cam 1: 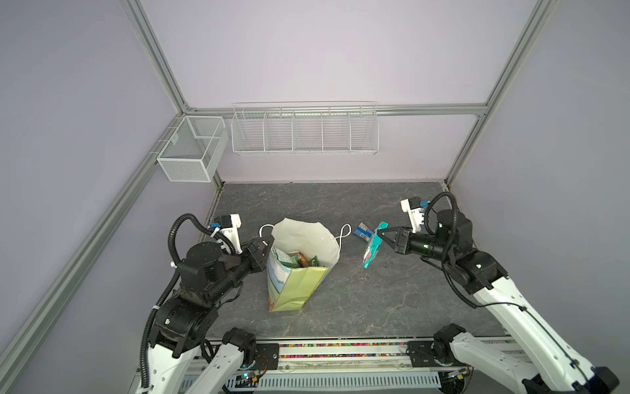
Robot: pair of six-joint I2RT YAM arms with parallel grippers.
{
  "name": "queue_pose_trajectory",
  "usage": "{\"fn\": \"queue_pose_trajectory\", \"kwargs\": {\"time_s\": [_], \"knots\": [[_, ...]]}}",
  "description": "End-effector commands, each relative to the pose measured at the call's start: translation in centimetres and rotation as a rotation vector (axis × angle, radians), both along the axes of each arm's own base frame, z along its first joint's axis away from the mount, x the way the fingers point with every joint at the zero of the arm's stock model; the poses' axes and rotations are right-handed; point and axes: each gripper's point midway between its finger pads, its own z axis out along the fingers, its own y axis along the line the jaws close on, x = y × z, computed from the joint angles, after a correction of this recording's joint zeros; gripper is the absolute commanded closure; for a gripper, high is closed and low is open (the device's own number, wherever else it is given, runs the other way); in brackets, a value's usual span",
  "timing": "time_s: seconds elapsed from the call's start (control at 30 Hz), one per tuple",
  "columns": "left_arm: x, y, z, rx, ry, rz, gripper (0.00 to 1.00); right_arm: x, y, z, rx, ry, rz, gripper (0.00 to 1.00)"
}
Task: Place the snacks into the paper bag
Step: Pick up the snack at the center of the table, then place the snack in the paper bag.
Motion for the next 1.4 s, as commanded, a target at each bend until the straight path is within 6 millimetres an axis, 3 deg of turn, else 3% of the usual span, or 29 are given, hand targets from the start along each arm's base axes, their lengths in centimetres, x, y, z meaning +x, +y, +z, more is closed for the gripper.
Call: {"fn": "queue_pose_trajectory", "kwargs": {"time_s": [0.0,0.5,1.37], "knots": [[-0.4,0.1,1.8,-0.031,-0.055,-0.002,1.00,-1.4,0.2,3.1,0.024,-0.093,0.050,0.93],[-0.3,0.1,1.7,-0.026,-0.053,-0.001,1.00,-3.8,-0.1,7.7,0.057,-0.184,0.096,0.93],[-0.3,0.1,1.4,-0.029,-0.052,-0.001,1.00,-5.6,0.9,12.6,0.074,-0.268,0.171,0.93]]}}
